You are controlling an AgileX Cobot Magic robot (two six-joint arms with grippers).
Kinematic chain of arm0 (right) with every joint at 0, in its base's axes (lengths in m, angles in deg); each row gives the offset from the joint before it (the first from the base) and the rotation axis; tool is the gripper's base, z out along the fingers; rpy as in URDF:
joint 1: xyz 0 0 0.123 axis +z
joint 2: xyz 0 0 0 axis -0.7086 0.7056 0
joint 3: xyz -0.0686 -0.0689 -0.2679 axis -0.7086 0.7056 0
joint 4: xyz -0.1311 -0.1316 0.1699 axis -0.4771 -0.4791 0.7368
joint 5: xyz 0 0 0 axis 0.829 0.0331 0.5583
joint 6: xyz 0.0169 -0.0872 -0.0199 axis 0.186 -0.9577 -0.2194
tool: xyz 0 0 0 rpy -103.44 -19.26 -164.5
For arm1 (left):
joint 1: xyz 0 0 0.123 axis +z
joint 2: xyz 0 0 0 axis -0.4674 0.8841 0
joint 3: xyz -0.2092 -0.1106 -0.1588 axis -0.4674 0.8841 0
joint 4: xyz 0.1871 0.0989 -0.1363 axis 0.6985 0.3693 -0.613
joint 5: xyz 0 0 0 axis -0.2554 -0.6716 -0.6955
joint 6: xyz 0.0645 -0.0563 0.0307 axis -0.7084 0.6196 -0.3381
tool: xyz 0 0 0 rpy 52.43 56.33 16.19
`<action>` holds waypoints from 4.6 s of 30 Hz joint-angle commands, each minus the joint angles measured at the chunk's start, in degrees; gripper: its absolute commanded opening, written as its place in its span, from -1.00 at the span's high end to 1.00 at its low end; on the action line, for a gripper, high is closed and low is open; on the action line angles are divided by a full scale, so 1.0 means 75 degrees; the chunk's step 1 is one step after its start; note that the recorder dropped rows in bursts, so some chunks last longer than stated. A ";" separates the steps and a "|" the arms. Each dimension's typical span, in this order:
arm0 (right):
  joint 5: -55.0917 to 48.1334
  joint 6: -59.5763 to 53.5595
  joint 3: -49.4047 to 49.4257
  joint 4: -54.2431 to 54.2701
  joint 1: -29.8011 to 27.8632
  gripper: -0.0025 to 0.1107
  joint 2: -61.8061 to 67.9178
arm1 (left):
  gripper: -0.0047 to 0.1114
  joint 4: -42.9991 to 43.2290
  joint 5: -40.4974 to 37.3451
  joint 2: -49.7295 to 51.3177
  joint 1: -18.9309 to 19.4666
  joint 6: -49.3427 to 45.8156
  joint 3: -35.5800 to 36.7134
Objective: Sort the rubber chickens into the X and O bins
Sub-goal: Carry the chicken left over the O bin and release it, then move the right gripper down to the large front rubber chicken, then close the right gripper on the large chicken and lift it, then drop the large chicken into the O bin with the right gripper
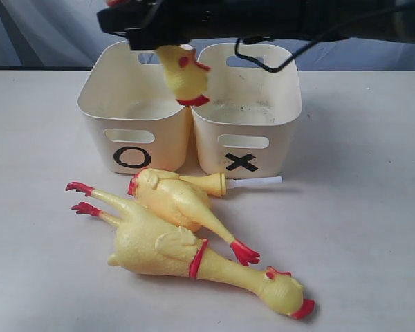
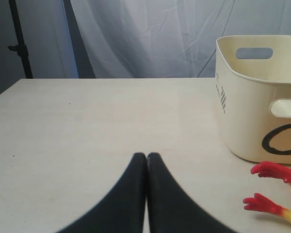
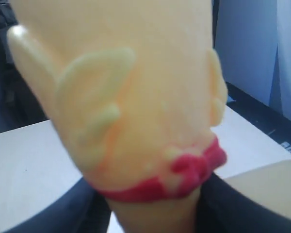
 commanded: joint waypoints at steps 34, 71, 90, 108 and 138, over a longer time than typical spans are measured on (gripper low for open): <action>0.0928 0.1904 -0.3501 -0.0936 0.0495 -0.02 0.1464 | 0.92 0.0007 0.0114 -0.0040 -0.0027 0.0033 -0.0019; -0.2014 0.8336 -0.0057 -1.0844 0.2278 -0.24 0.0351 | 0.92 0.0019 0.0114 -0.0040 -0.0027 0.0033 -0.0019; -0.1875 0.8471 -0.0057 -1.0329 0.3012 -0.56 0.2639 | 0.92 0.0037 0.0114 -0.0040 -0.0027 0.0033 -0.0019; -0.3918 0.8776 -0.1328 -1.0843 0.3476 0.97 0.1117 | 0.92 0.0037 0.0114 -0.0040 -0.0027 0.0033 -0.0019; 0.7091 0.8254 -0.2499 -0.8235 0.1931 0.24 0.2379 | 0.92 0.0037 0.0114 -0.0040 -0.0027 0.0033 -0.0019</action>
